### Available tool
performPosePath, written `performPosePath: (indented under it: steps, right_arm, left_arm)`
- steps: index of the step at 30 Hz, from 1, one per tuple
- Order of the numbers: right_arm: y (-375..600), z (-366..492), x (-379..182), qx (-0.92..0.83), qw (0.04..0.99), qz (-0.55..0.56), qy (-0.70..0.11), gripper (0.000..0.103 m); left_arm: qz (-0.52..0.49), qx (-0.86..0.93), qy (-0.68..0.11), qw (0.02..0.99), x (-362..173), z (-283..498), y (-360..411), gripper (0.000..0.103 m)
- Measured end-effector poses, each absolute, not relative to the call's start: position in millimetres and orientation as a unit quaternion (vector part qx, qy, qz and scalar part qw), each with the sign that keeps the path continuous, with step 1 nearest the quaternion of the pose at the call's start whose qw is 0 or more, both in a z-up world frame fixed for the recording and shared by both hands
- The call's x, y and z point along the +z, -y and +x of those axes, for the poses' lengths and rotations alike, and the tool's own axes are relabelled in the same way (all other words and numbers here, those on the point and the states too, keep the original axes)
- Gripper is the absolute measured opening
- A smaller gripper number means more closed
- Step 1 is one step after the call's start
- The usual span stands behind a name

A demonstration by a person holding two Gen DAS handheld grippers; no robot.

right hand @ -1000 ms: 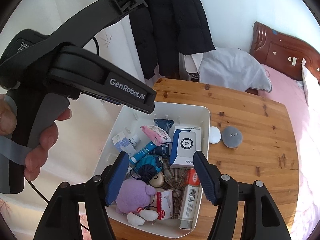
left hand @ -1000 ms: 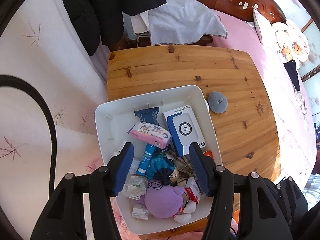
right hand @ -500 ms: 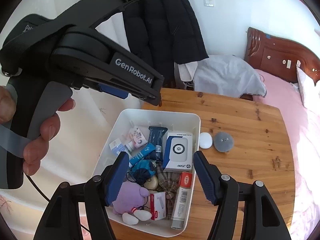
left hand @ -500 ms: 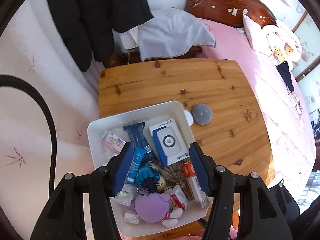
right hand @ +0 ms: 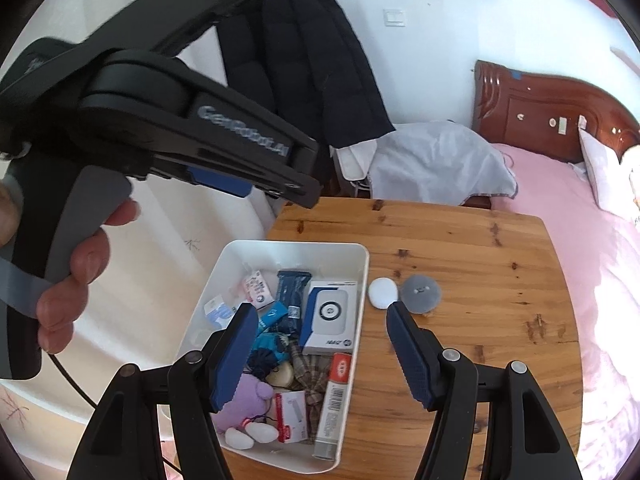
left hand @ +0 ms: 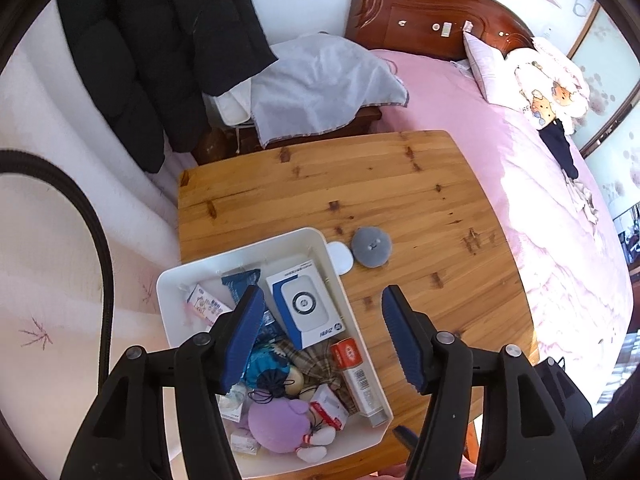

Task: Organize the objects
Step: 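Move both tools from the tray toward the white egg and grey plush ball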

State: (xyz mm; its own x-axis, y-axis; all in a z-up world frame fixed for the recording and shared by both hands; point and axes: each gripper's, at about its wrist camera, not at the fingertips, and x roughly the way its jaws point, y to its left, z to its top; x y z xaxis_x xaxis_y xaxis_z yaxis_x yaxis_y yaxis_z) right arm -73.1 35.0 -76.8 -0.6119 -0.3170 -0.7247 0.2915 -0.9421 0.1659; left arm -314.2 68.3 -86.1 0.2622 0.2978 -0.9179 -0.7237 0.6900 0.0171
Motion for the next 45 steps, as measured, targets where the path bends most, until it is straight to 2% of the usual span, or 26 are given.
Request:
performPosePath:
  steps: [3,5,11,14,17,23,28,38,45]
  right_arm:
    - [-47.7,-76.9,-78.8,-0.898,0.168,0.405,0.023,0.070]
    - [-58.1,-79.3,-81.5,-0.901,0.163,0.402,0.025,0.075]
    - [-87.3,-89.0,-95.1,-0.905,0.155,0.396,0.024,0.075]
    - [-100.7,-94.5,-103.0,-0.909,0.154,0.387,0.016,0.076]
    - [-114.3,-100.3,-114.5,-0.914,0.160,0.373,0.004,0.081]
    - [-127.4,-117.2,-153.6,-0.914,0.191,0.352,-0.068,0.081]
    - [-138.2,-135.7,-191.7,-0.901,0.250,0.344,-0.089,0.081]
    - [-147.0,-207.1,-255.8,-0.862,0.311,0.387,-0.102,0.081]
    - [-140.8,-243.2,-279.1,-0.841,0.344,0.407,-0.100,0.081]
  left_arm:
    - [-0.193,0.337,-0.511,0.767,-85.2,-302.4,-63.5,0.070]
    - [-0.182,0.339,-0.512,0.768,-85.0,-295.8,-59.8,0.072]
    - [-0.163,0.336,-0.524,0.765,-89.4,-270.2,-51.3,0.072]
    - [-0.147,0.332,-0.536,0.762,-95.2,-256.8,-47.3,0.082]
    - [-0.120,0.318,-0.551,0.762,-105.9,-240.9,-42.7,0.084]
    - [-0.031,0.262,-0.611,0.747,-147.7,-205.8,-36.2,0.085]
    - [0.019,0.187,-0.677,0.712,-195.4,-182.3,-40.8,0.086]
    - [0.020,0.112,-0.773,0.625,-284.7,-156.1,-83.3,0.086]
    - [0.016,0.085,-0.792,0.605,-311.5,-148.6,-102.0,0.087]
